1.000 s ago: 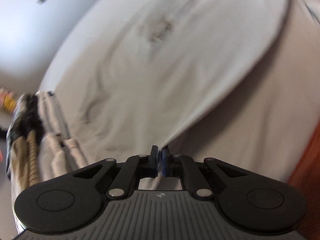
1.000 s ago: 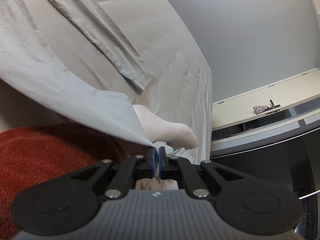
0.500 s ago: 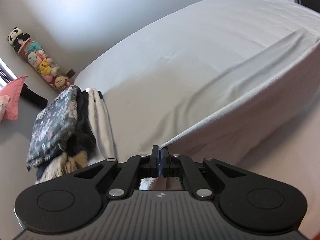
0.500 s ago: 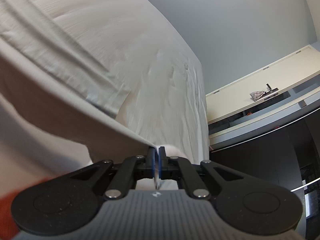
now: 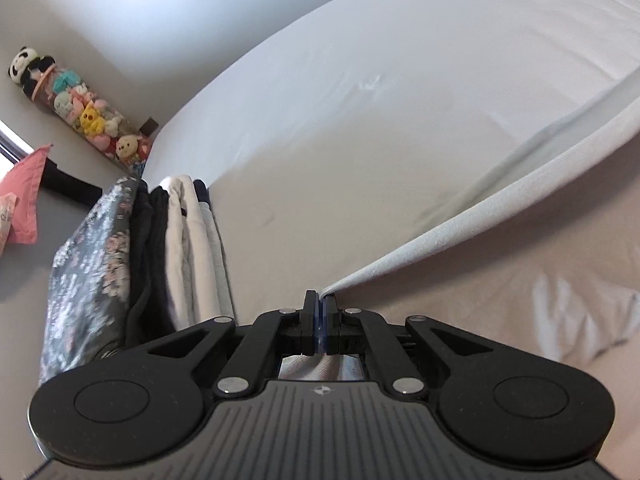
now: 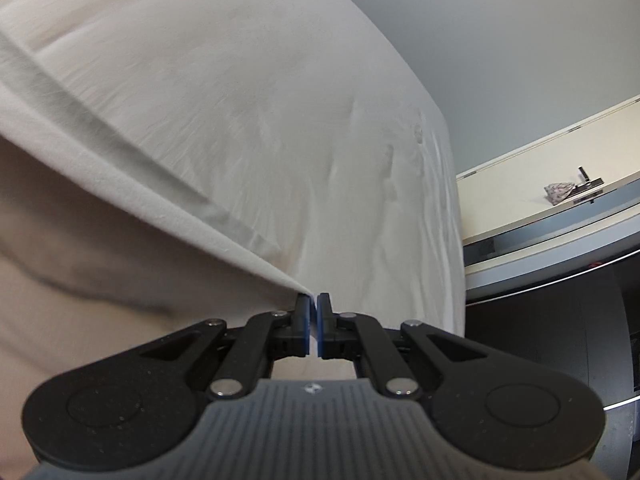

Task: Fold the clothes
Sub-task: 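Hold the shirt up with both grippers and fold it over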

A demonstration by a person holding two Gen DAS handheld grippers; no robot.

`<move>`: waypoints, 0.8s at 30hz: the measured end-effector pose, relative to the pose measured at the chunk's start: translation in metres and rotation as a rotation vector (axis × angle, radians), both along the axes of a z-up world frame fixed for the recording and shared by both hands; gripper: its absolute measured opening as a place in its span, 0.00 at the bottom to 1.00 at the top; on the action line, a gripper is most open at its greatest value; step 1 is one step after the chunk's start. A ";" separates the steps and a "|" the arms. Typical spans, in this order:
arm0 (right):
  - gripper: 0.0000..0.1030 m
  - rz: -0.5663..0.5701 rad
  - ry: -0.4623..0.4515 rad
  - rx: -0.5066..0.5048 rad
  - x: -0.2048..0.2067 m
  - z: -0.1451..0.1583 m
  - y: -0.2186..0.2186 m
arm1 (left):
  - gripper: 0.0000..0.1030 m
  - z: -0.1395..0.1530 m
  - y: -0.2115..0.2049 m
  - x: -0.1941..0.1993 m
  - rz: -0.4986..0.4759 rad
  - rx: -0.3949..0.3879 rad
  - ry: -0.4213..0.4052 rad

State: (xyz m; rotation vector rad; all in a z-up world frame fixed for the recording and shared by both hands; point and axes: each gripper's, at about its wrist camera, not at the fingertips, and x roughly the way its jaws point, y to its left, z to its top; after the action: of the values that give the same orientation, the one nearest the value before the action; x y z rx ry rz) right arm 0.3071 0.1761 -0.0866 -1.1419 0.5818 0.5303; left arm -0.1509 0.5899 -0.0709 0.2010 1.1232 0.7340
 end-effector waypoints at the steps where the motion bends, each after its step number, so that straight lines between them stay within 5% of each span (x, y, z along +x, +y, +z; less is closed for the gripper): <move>1: 0.03 -0.002 0.002 -0.005 0.005 -0.004 0.006 | 0.02 -0.005 0.005 0.003 0.008 -0.004 0.000; 15: 0.03 -0.011 0.046 -0.070 0.032 -0.060 0.055 | 0.03 -0.062 0.045 0.032 0.056 -0.047 0.023; 17: 0.04 -0.023 0.052 -0.043 0.030 -0.055 0.052 | 0.11 -0.061 0.042 0.030 0.063 -0.043 -0.002; 20: 0.08 -0.043 0.060 0.000 0.028 -0.047 0.047 | 0.18 -0.055 0.035 0.026 0.075 0.019 -0.047; 24: 0.27 -0.102 0.059 0.109 0.029 -0.026 0.031 | 0.25 -0.035 0.026 0.013 0.118 0.048 -0.136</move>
State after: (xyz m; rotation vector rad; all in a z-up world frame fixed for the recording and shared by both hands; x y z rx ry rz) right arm 0.3359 0.2069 -0.1124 -0.9912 0.6507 0.5030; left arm -0.1375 0.6157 -0.1057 0.1239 0.9944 0.8675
